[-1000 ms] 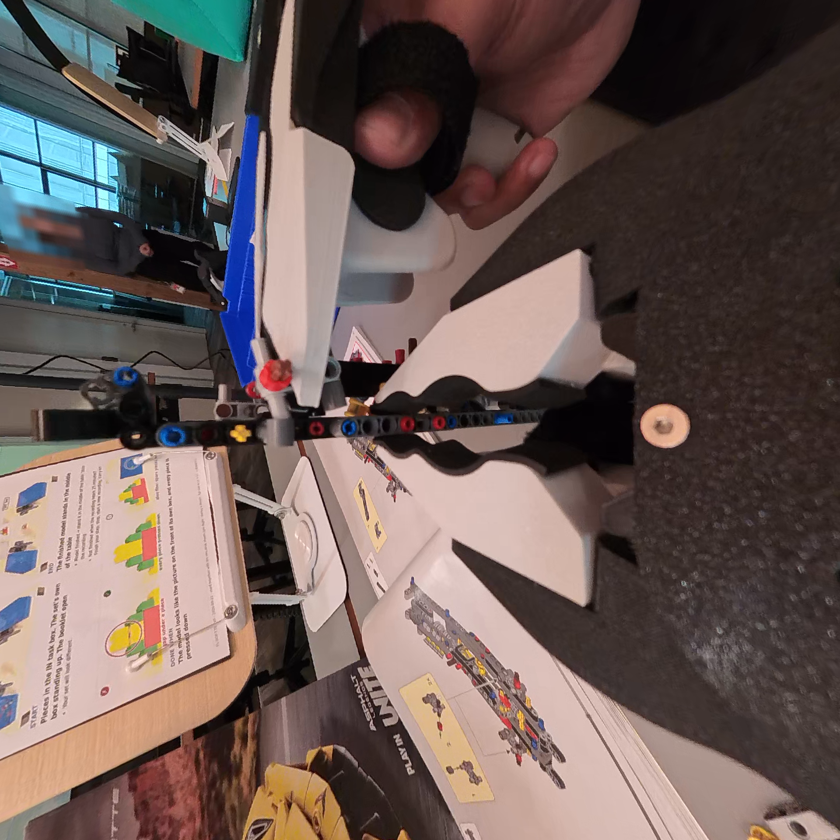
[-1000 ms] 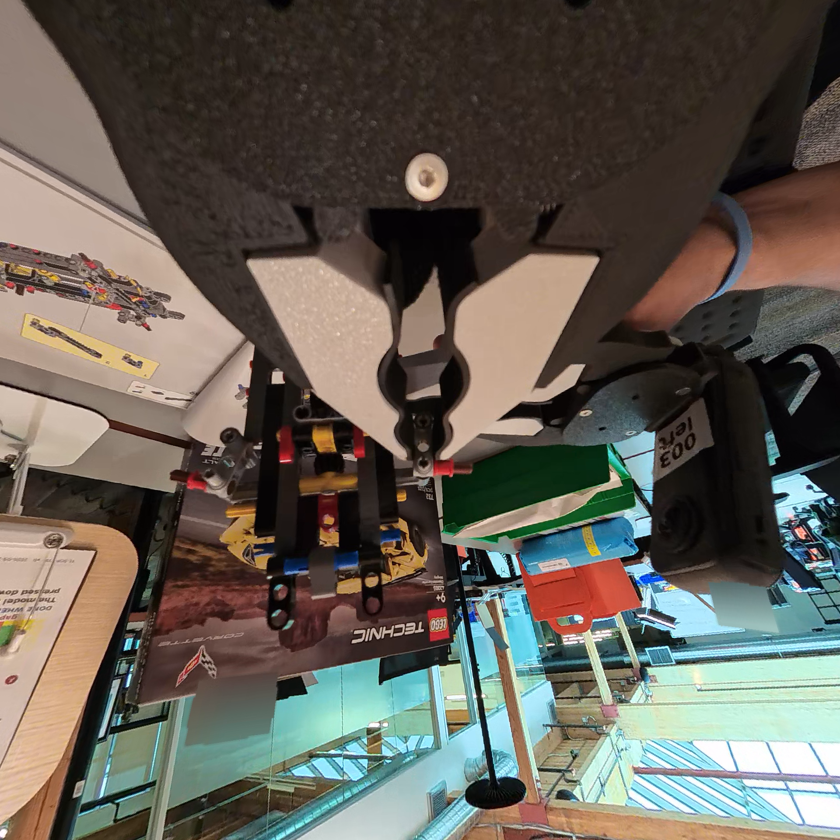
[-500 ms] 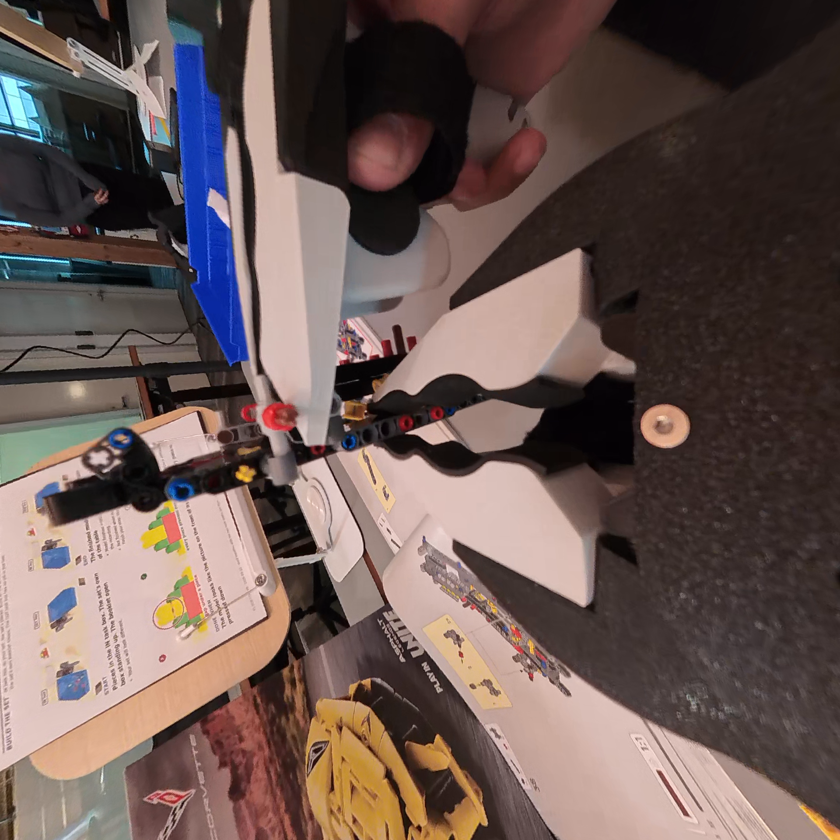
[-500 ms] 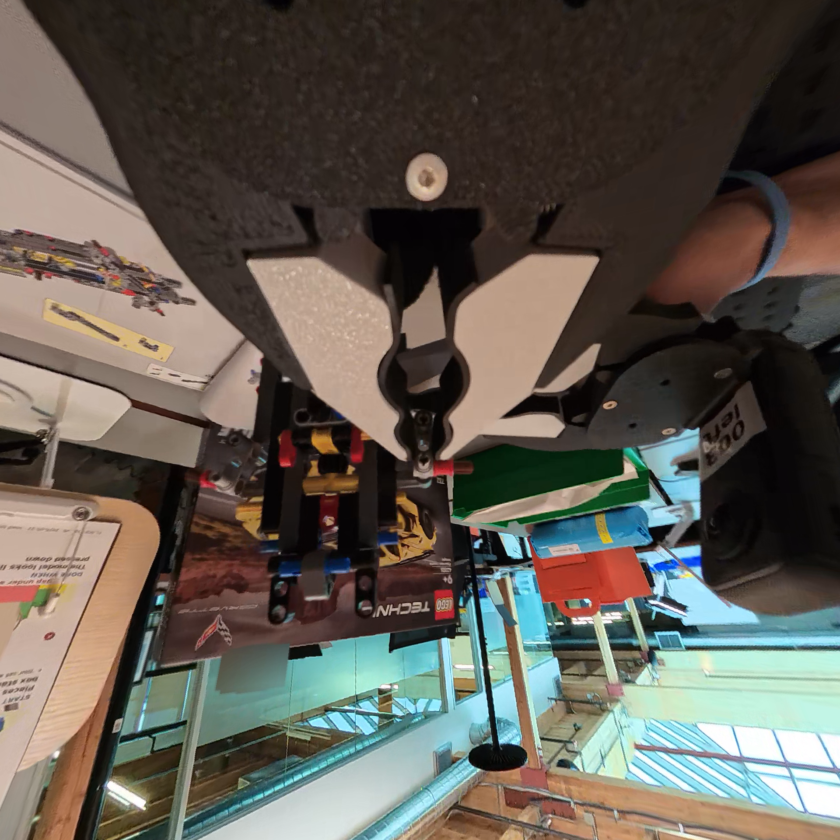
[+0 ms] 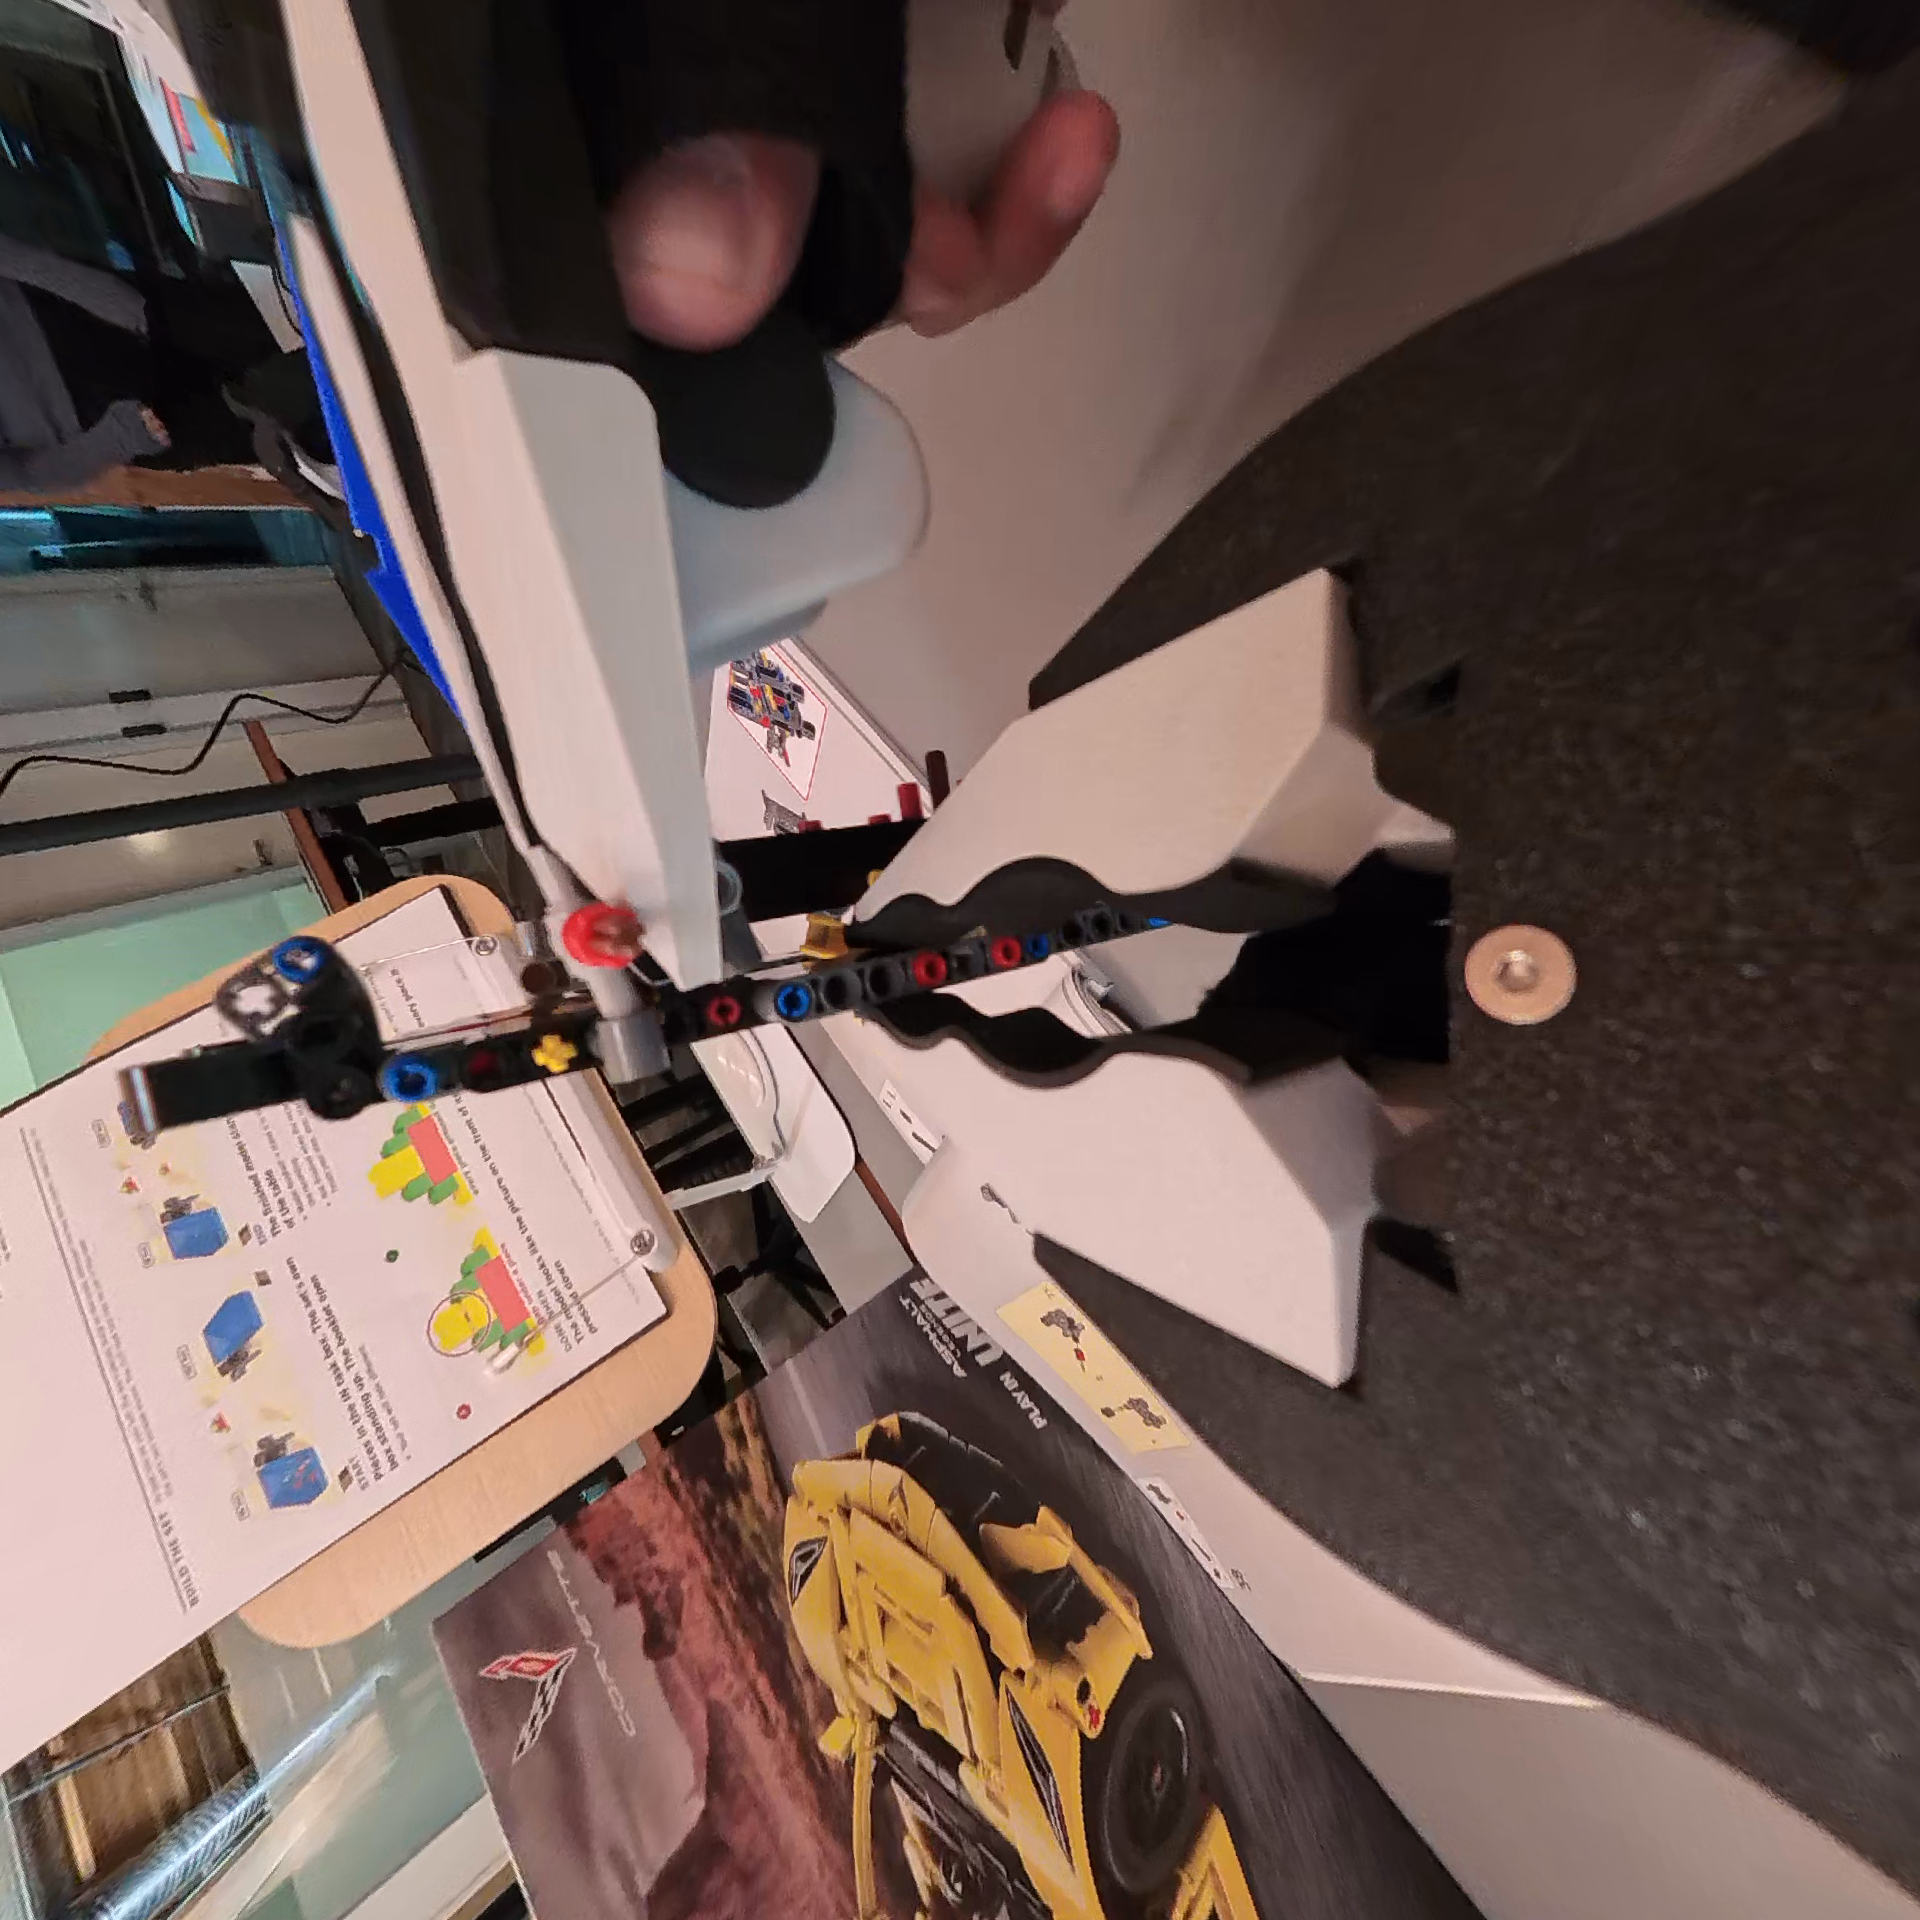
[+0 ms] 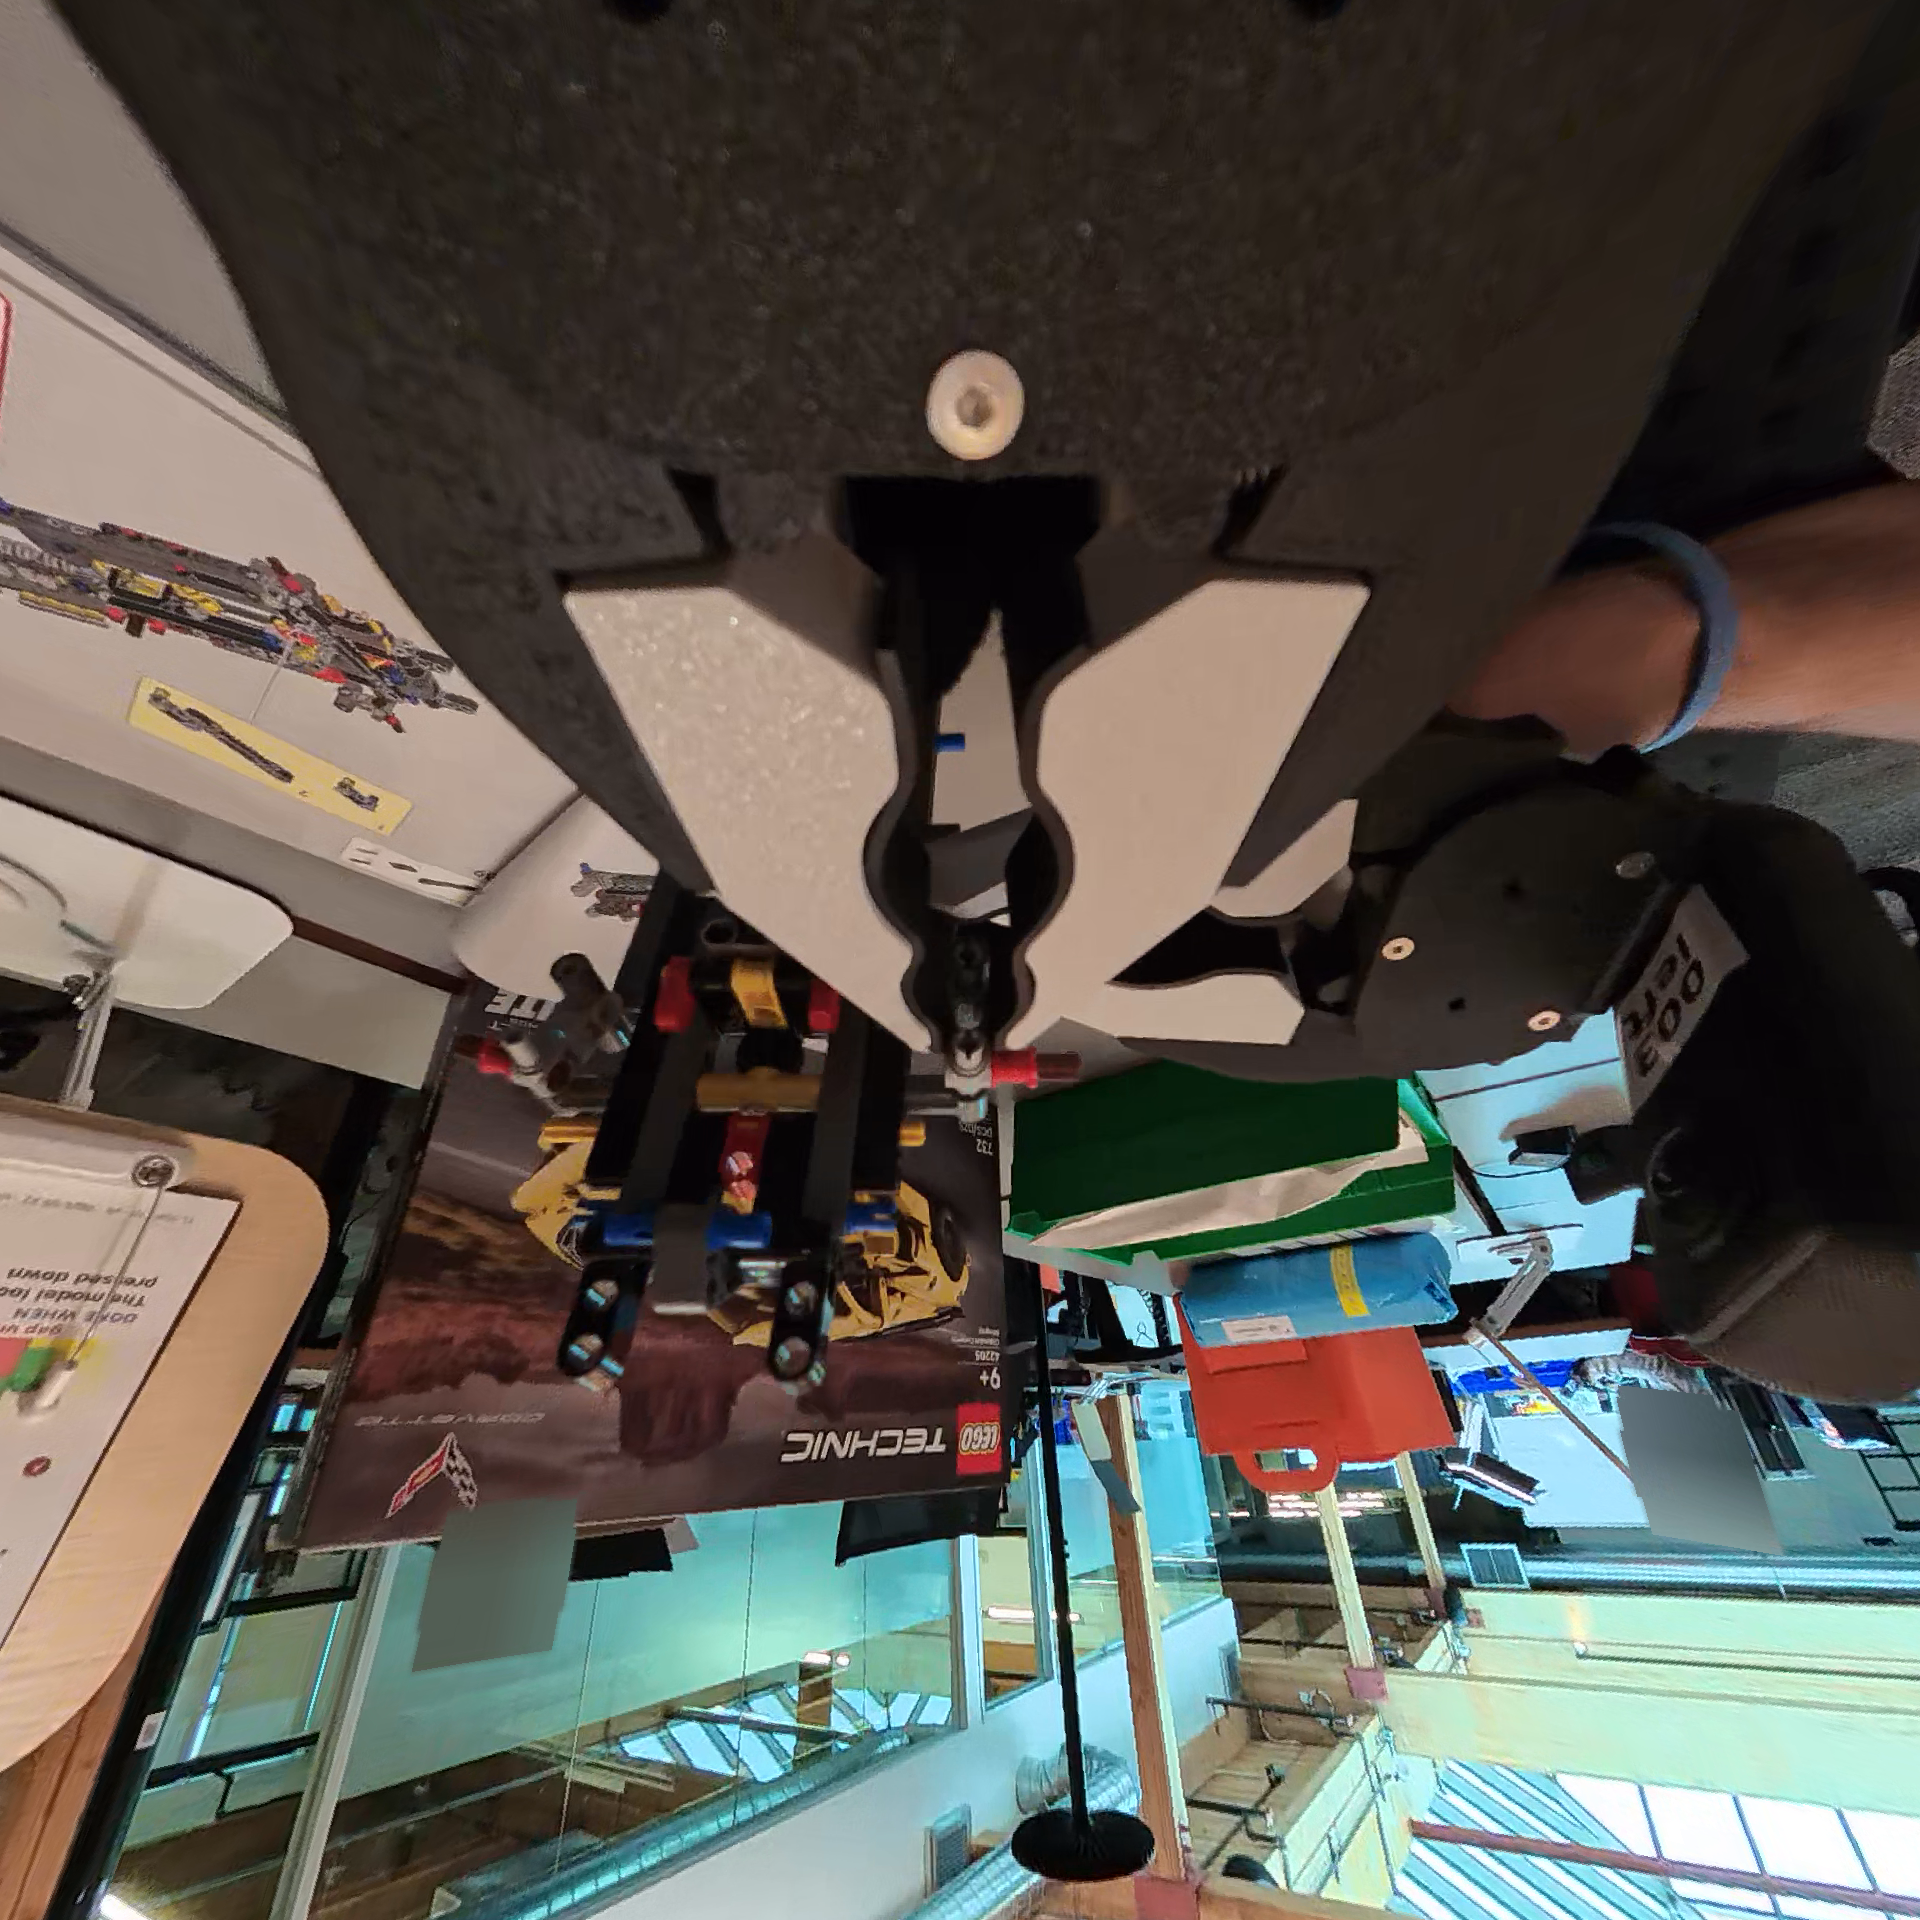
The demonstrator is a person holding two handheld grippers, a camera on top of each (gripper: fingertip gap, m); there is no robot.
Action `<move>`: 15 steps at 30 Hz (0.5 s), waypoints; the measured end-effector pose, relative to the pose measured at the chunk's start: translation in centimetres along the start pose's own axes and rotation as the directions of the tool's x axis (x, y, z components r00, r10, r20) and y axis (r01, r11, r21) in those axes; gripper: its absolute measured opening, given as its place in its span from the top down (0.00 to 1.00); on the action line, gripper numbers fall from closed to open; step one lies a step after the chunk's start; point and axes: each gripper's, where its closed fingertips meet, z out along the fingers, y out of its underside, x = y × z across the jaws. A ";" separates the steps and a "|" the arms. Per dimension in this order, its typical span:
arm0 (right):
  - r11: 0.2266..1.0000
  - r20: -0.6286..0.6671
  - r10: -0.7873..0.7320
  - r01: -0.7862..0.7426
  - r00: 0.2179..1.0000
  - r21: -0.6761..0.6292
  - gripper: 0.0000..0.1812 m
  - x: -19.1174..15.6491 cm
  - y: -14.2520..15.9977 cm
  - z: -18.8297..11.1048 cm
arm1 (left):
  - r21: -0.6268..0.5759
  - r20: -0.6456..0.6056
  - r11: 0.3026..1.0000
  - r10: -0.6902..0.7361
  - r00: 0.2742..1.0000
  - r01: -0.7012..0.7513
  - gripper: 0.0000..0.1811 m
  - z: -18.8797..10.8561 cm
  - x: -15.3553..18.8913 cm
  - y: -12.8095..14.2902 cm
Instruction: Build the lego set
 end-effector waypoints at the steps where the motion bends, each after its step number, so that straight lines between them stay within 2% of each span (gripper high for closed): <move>1: 1.000 0.003 0.009 -0.009 1.000 0.010 0.97 0.0 0.0 0.0 | 0.003 0.002 1.000 -0.003 1.000 0.003 0.96 0.0 0.0 0.0; 5: 0.997 0.037 0.067 -0.068 0.997 0.032 0.97 0.0 0.0 -0.1 | 0.006 0.000 1.000 -0.003 1.000 0.003 0.96 0.1 0.1 -0.1; 15: 0.997 0.058 0.076 -0.078 0.995 0.029 0.97 -0.1 0.0 0.1 | 0.068 -0.057 0.991 -0.110 0.992 0.114 0.90 -0.3 0.0 -1.4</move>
